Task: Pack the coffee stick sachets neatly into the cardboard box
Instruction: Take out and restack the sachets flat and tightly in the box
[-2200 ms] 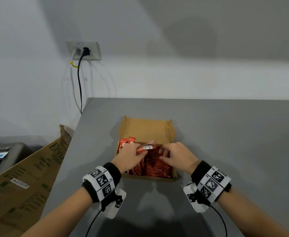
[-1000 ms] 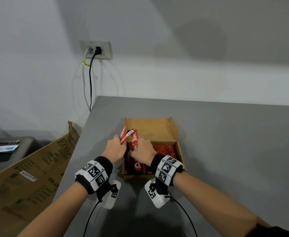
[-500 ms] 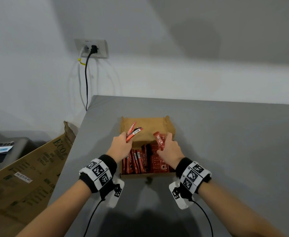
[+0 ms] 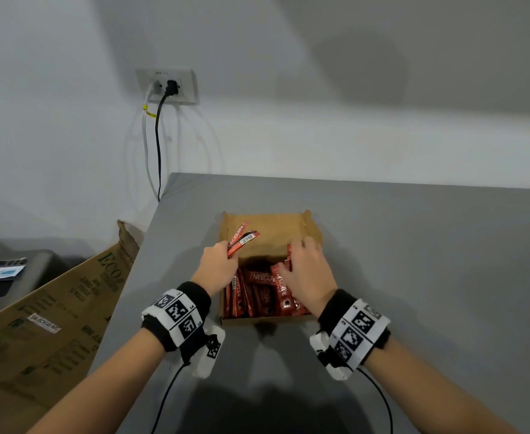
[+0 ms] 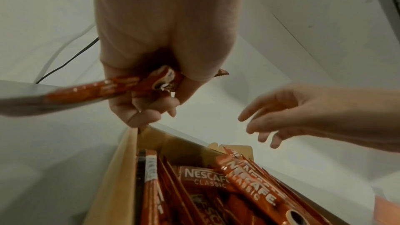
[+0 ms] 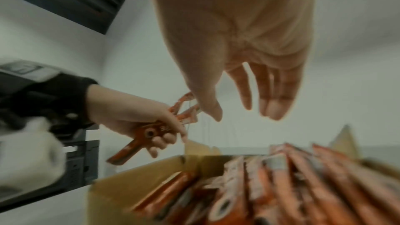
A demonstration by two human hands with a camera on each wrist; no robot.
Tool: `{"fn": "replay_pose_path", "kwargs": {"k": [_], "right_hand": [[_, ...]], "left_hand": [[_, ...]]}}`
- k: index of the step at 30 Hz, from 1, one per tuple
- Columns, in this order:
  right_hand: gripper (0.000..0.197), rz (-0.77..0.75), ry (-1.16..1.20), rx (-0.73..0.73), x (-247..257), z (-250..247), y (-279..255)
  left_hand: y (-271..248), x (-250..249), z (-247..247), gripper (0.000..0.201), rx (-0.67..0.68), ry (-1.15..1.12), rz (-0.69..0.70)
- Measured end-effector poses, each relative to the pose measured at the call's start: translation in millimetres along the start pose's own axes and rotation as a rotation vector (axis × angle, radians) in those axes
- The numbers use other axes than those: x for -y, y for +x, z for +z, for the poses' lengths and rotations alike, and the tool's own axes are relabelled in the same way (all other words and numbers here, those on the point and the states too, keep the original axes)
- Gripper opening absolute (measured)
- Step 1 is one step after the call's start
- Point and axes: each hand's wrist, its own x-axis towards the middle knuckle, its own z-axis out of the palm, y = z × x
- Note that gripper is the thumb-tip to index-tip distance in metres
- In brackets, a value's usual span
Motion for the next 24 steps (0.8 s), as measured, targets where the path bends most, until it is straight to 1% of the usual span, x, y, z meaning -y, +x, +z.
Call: {"fn": "replay_pose_path", "kwargs": {"k": [2, 4, 6, 9, 11, 13, 15, 18, 20, 22, 24], "right_hand": [[0.021, -0.022, 0.064, 0.121, 18, 7, -4], [0.022, -0.032, 0.022, 0.223, 30, 19, -5], [0.021, -0.088, -0.079, 0.23, 35, 28, -3], [0.028, -0.204, -0.336, 0.189, 40, 33, 0], [0.028, -0.154, -0.429, 0.211, 40, 34, 3], [0.026, -0.102, -0.465, 0.278, 37, 38, 7], [0.024, -0.122, -0.479, 0.294, 35, 40, 12], [0.018, -0.149, -0.367, 0.256, 32, 34, 19], [0.014, -0.123, -0.155, 0.208, 23, 29, 25], [0.017, -0.056, 0.09, 0.182, 15, 20, 28], [0.016, -0.001, 0.326, 0.145, 10, 10, 29]], "left_hand": [[2, 1, -1, 0.012, -0.021, 0.029, -0.017], [4, 4, -2, 0.014, -0.042, 0.049, -0.037], [5, 8, -3, 0.014, -0.043, 0.067, -0.063], [4, 14, -1, 0.012, -0.01, 0.075, -0.085], [3, 14, 0, 0.013, 0.007, 0.068, -0.087], [1, 13, 1, 0.014, 0.018, 0.05, -0.088], [1, 11, 1, 0.016, 0.017, 0.044, -0.077], [1, 10, 0, 0.011, 0.005, 0.024, -0.057], [1, 10, -3, 0.011, -0.003, 0.01, -0.048], [2, 10, -5, 0.012, -0.007, 0.002, -0.042], [2, 10, -5, 0.012, -0.013, -0.013, -0.037]]}}
